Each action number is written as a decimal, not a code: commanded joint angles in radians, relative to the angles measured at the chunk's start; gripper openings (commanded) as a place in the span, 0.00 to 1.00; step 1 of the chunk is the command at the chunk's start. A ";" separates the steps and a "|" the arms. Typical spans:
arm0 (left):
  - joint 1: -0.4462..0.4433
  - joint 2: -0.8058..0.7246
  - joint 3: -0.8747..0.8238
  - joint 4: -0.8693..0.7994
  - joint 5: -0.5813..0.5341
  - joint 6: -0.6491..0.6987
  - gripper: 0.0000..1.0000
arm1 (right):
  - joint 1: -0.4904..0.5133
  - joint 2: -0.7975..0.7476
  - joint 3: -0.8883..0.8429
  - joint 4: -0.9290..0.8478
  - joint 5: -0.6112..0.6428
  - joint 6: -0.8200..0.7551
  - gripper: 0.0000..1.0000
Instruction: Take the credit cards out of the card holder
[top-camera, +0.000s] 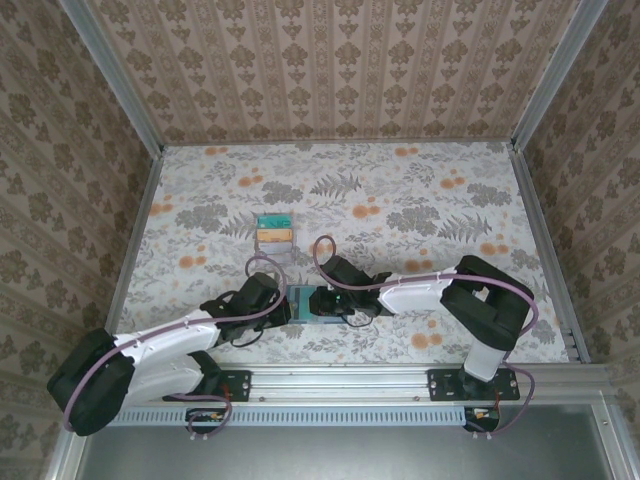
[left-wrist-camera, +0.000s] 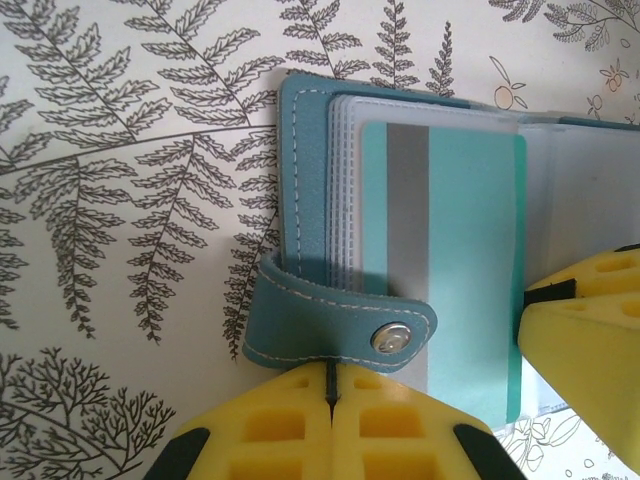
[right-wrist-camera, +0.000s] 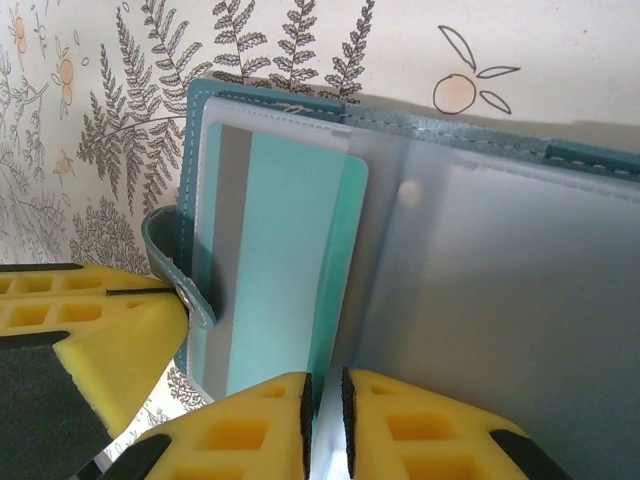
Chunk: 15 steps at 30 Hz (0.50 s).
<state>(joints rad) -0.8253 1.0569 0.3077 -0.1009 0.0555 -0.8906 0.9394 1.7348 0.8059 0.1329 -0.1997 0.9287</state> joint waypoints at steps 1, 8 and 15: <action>-0.012 0.019 -0.008 -0.013 -0.021 -0.016 0.00 | -0.007 0.031 0.016 0.024 -0.036 0.025 0.20; -0.024 0.038 0.002 -0.004 -0.024 -0.016 0.00 | -0.007 0.045 0.021 0.047 -0.050 0.033 0.19; -0.035 0.045 0.011 -0.016 -0.036 -0.022 0.00 | -0.013 0.038 0.002 0.065 -0.052 0.044 0.04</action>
<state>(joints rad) -0.8505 1.0801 0.3138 -0.0940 0.0238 -0.8978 0.9268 1.7519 0.8062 0.1631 -0.2325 0.9611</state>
